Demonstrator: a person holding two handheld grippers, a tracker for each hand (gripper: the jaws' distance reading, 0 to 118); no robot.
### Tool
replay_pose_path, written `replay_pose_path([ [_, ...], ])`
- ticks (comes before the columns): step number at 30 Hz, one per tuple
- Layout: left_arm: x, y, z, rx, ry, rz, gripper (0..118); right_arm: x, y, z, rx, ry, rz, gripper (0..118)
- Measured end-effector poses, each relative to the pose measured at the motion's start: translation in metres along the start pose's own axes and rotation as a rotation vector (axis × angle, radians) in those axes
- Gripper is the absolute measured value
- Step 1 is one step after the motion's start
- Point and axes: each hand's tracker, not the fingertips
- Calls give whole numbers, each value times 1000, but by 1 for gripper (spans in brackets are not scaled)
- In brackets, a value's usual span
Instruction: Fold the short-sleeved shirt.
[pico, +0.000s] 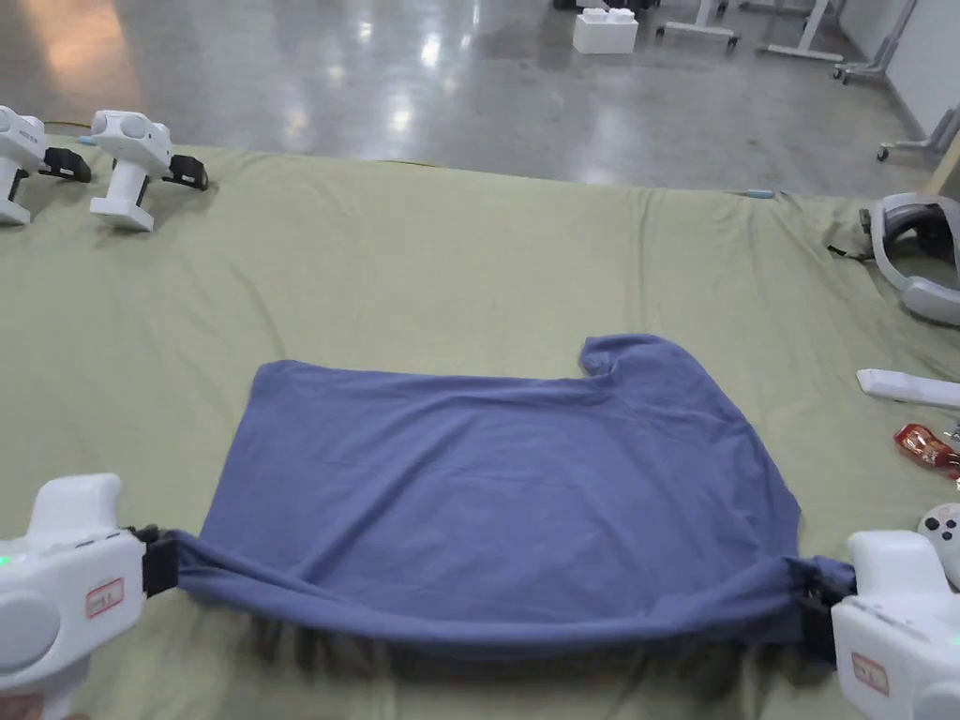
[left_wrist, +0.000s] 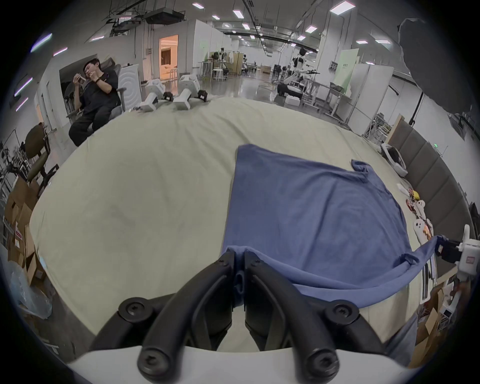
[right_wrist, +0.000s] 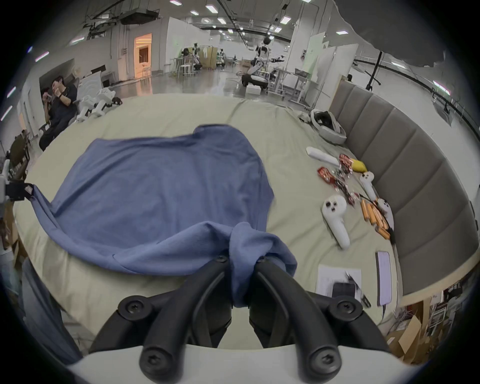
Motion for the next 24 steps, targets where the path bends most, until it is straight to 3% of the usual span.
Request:
replay_pose_path([
  [8,13,48,-56,-20,27,3,9,9,49,-77,13,3,-44,11],
  [17,18,61,-122,-114,77,-14,10,1,58,-140,-59,8,-19,14],
  [19,18,62,-125,-118,81,-29,17,1,57,-145,-75,0,-26,21],
  [20,20,63,-126,-117,89,-40,25,1,56,-143,-71,-2,-37,30],
  [21,21,64,-123,-109,94,-51,47,2,56,-139,-59,-7,-51,49],
  [22,21,65,-119,-102,99,-60,61,2,56,-133,-42,-13,-65,65],
  [24,19,66,-107,-58,37,-25,65,4,57,-116,40,9,-113,75],
])
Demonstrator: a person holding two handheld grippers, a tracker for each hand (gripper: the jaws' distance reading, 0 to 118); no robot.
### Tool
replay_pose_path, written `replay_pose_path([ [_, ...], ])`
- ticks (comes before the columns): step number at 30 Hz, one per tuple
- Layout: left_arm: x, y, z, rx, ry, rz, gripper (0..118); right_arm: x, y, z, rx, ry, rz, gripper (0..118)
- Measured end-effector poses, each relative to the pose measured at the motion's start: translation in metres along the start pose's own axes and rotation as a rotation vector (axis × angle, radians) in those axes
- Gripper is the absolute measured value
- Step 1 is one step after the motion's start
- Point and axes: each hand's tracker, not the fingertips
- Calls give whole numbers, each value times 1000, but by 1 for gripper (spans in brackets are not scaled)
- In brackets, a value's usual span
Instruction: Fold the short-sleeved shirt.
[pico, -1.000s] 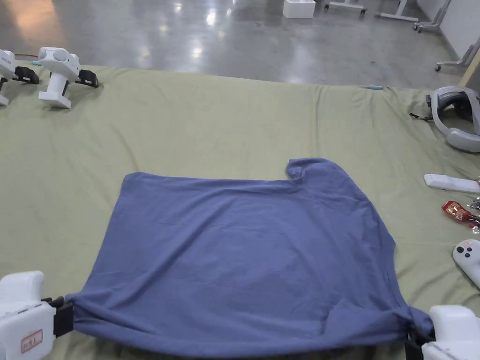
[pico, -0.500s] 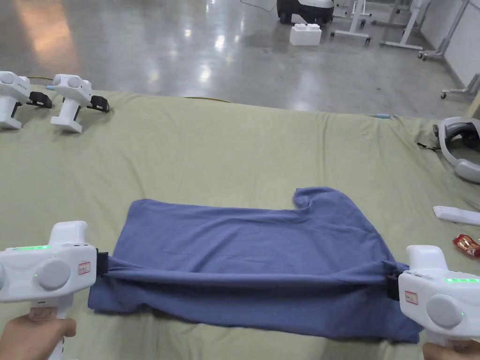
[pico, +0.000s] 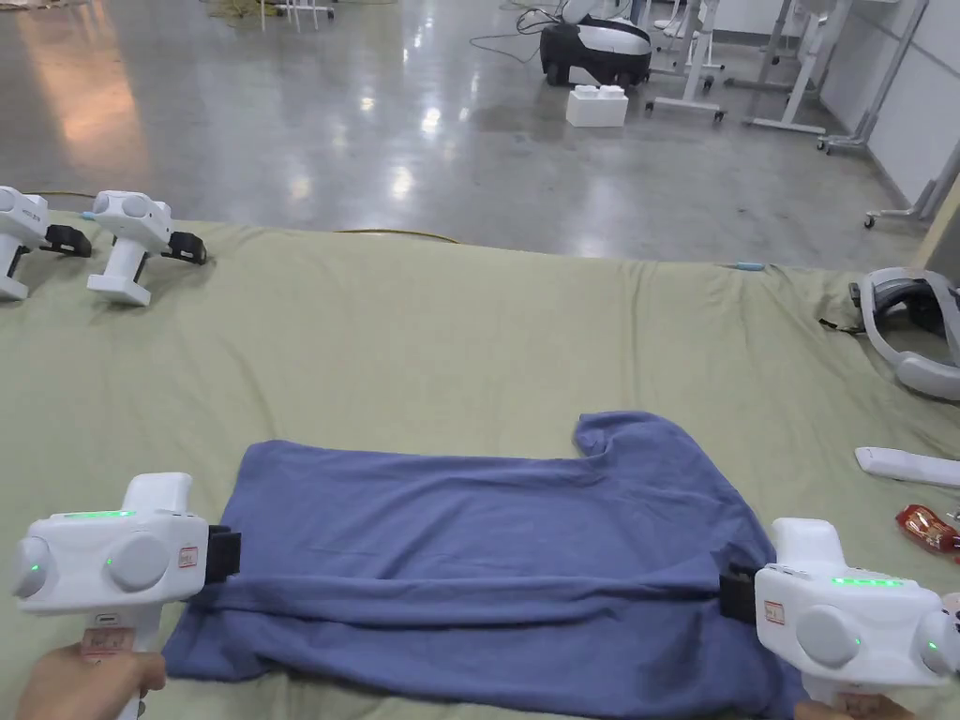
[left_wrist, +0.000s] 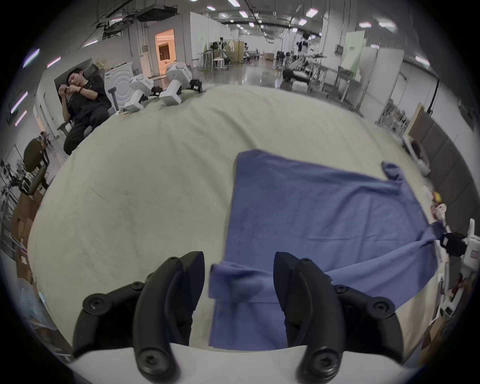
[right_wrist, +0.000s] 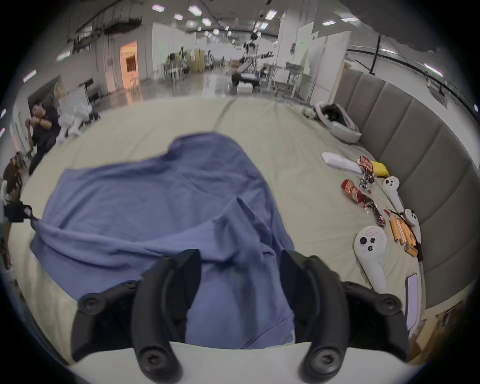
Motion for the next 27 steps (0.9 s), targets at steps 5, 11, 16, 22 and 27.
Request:
replay_pose_path([
  [5,10,1,40,153,-66,6,65,-11,7,53,199,58,-56,77],
  [11,47,-18,102,418,-136,-39,65,-51,1,123,512,56,-82,76],
  [16,84,-41,145,614,-62,-138,64,-85,-12,164,705,-8,-52,67],
  [22,112,-65,184,807,11,-207,17,-100,-25,182,775,-15,-68,13],
  [27,111,-68,190,799,29,-225,1,-101,-32,187,799,-14,-46,5],
])
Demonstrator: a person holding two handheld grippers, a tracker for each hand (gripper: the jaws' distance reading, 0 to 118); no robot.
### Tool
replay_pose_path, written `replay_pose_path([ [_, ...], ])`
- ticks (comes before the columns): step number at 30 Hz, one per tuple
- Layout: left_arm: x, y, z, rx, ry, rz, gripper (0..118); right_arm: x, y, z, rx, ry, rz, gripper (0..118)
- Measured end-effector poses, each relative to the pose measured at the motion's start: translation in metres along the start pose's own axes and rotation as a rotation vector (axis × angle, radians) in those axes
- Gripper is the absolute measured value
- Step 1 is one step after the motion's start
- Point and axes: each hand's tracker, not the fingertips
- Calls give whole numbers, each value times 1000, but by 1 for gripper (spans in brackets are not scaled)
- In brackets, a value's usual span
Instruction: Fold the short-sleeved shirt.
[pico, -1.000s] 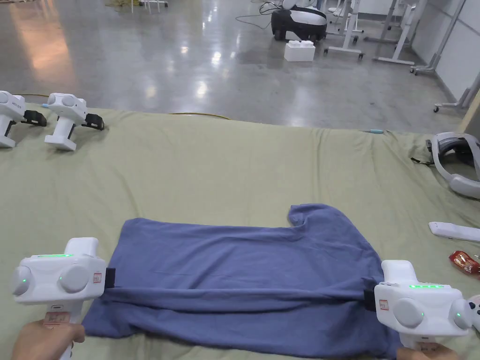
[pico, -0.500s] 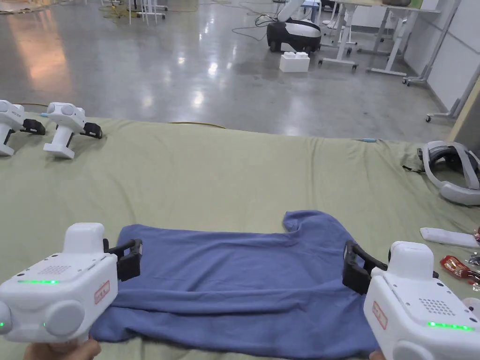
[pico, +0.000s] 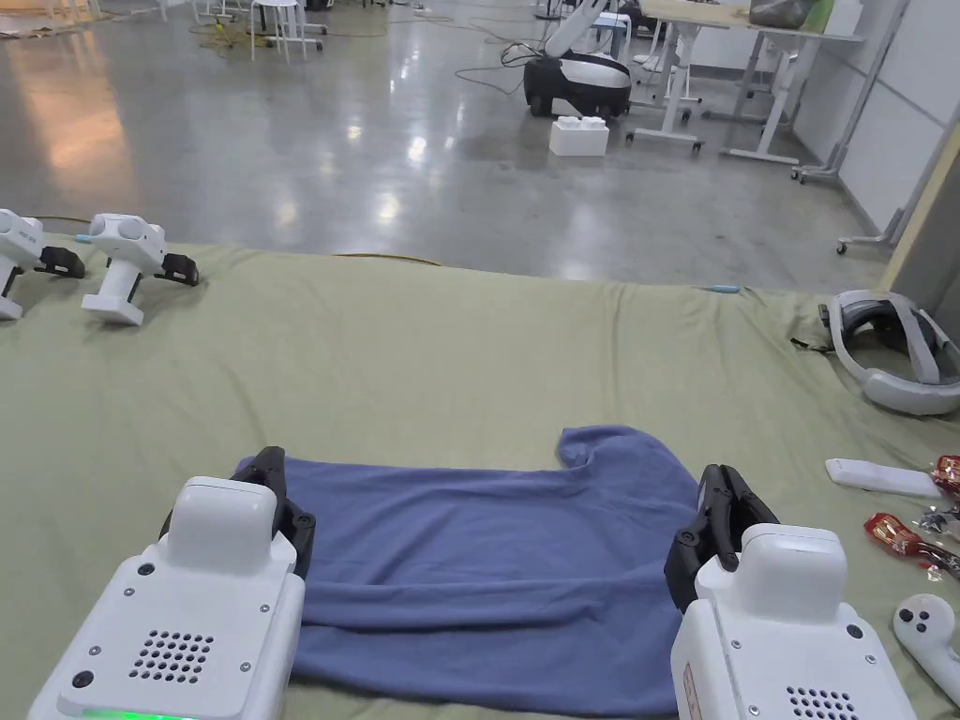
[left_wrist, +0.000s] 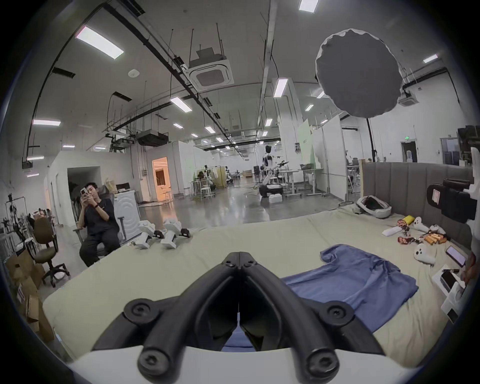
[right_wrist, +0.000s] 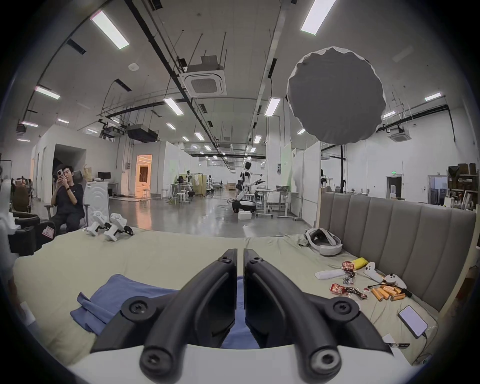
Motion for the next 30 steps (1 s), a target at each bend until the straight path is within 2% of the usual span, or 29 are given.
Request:
replay_pose_path([
  [7,-33,-25,-9,-154,38,75,1,0,1,2,-4,0,38,5],
  [17,-111,-115,-82,-670,-50,158,2,0,-20,-3,-121,-1,66,5],
  [18,-116,-120,-91,-696,-62,182,4,0,-23,-3,-129,0,69,5],
  [19,-119,-125,-98,-723,-59,200,14,1,-25,-3,-138,0,71,5],
  [21,-124,-135,-113,-798,-68,238,52,3,-30,-4,-162,-7,78,5],
  [23,-126,-142,-125,-851,-85,260,54,5,-34,-5,-183,-16,86,5],
  [25,-121,-146,-131,-878,-72,237,71,9,-38,-6,-206,-27,91,5],
  [27,-117,-153,-139,-957,-39,171,71,13,-41,-7,-229,-38,87,5],
  [30,-111,-174,-148,-1045,-74,204,71,19,-47,-8,-260,-56,82,5],
])
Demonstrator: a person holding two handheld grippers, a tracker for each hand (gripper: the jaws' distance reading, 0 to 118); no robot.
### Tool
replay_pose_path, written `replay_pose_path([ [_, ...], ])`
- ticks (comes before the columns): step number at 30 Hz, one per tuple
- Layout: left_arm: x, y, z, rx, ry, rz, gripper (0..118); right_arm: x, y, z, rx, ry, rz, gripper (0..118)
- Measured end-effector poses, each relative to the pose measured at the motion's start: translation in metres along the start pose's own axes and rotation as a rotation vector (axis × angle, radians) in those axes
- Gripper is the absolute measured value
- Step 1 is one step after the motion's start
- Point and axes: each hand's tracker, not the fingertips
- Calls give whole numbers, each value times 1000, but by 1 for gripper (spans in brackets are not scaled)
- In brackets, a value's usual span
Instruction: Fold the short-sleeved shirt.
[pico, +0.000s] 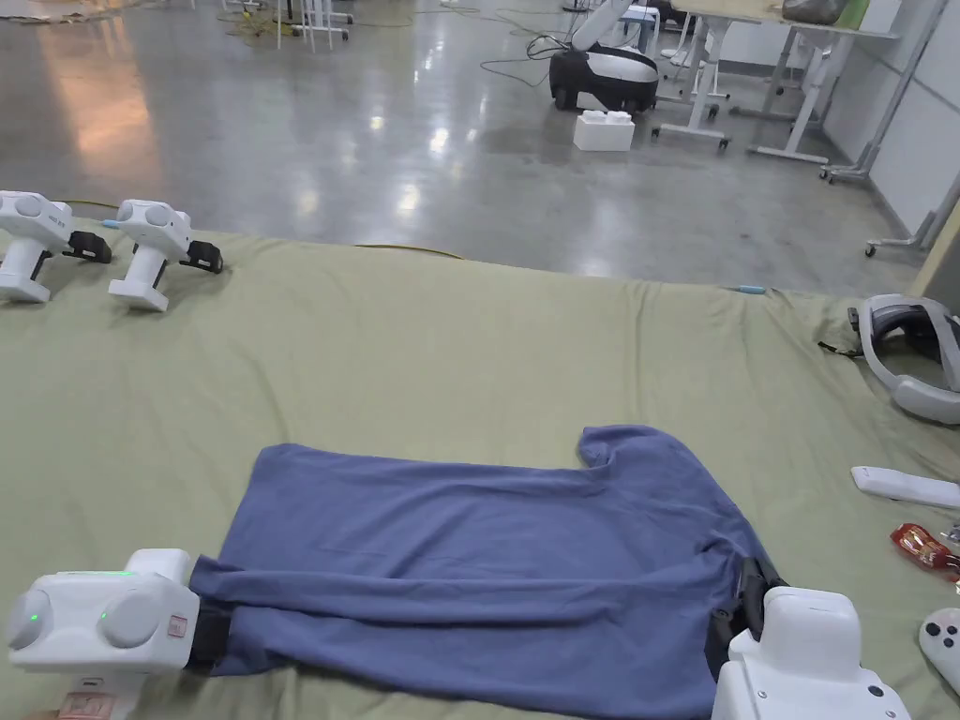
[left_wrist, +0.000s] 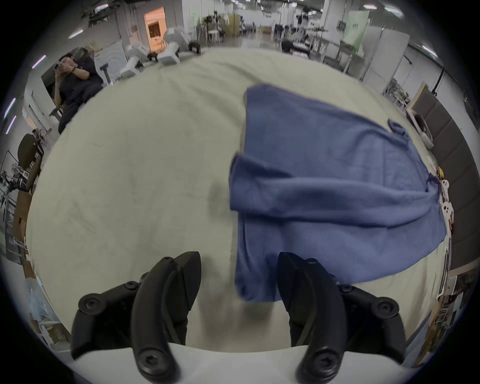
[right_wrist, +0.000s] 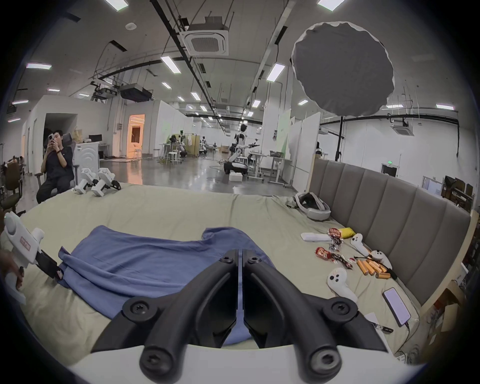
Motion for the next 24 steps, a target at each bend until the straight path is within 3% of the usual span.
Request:
replay_pose_path([
  [4,8,-2,6,26,32,1,64,5,-6,-1,-37,-12,2,5],
  [5,14,-3,6,26,37,-6,53,7,-8,-1,-48,-12,-3,5],
  [6,17,-5,8,29,48,-27,53,9,-9,-2,-59,-12,-10,5],
  [8,27,-8,11,54,70,-96,40,11,-12,-4,-73,-12,-25,5],
  [9,31,-10,11,59,67,-116,13,13,-13,-5,-82,-14,-28,5],
  [12,31,-15,10,64,77,-125,8,22,-17,-13,-129,-31,-30,6],
  [13,27,-15,14,69,70,-118,8,27,-17,-17,-157,-35,-28,11],
  [16,18,-16,29,93,45,-103,7,51,-21,-34,-258,24,-49,59],
  [17,15,-16,36,127,64,-116,7,60,-23,-41,-309,40,-54,70],
  [24,10,-19,66,207,36,-123,7,107,-50,-99,-611,87,-76,77],
])
